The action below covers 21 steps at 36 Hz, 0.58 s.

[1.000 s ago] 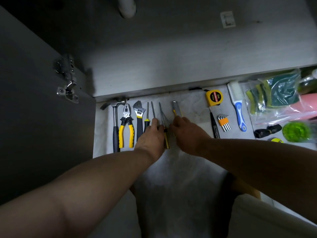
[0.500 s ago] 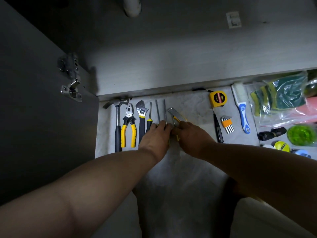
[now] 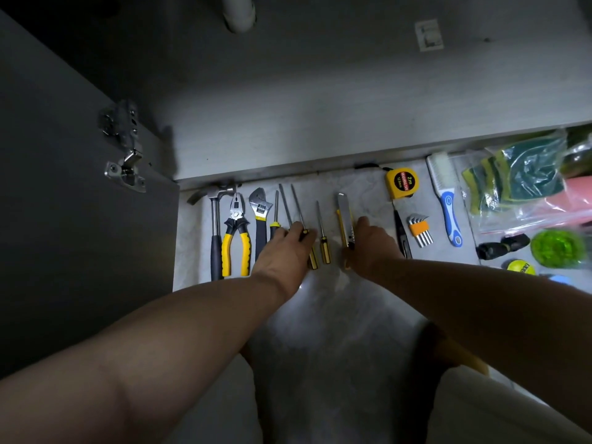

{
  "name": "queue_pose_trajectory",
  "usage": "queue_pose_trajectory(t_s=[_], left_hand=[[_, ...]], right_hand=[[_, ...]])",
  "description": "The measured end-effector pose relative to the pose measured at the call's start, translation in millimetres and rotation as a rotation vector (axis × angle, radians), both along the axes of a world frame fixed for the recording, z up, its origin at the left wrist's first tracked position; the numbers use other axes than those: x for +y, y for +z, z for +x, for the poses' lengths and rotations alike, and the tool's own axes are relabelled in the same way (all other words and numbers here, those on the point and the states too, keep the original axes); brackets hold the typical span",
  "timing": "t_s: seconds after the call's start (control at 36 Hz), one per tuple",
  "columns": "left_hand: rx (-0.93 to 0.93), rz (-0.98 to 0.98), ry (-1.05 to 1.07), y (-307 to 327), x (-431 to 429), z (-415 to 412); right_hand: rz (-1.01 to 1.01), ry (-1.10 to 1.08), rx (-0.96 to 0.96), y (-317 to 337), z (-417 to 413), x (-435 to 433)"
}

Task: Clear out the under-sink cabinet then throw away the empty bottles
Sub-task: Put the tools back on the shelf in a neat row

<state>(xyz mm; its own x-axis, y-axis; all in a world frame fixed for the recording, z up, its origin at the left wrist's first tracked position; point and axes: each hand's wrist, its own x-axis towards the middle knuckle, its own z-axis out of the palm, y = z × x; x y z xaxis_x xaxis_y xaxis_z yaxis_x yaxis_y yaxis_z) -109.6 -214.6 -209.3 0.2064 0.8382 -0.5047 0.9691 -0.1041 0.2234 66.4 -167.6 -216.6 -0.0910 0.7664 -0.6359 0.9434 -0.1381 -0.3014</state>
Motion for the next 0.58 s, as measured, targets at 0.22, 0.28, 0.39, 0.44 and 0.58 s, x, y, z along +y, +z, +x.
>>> queue_pose_trajectory(t_s=[0.22, 0.28, 0.39, 0.44, 0.58], left_hand=[[0.051, 0.018, -0.013, 2, -3, 2], [0.104, 0.079, -0.042, 0, -3, 2], [0.159, 0.167, -0.087, -6, -1, 5], [0.165, 0.179, -0.083, -9, 1, 7], [0.149, 0.186, -0.055, -11, 2, 10]], right_hand=[[-0.013, -0.011, -0.012, 2, 1, 2], [-0.003, -0.005, -0.006, 2, 2, 3], [0.016, 0.015, 0.000, 1, 6, 2], [0.028, 0.003, 0.011, -2, 7, 2], [0.030, 0.000, 0.025, -8, 11, 2]])
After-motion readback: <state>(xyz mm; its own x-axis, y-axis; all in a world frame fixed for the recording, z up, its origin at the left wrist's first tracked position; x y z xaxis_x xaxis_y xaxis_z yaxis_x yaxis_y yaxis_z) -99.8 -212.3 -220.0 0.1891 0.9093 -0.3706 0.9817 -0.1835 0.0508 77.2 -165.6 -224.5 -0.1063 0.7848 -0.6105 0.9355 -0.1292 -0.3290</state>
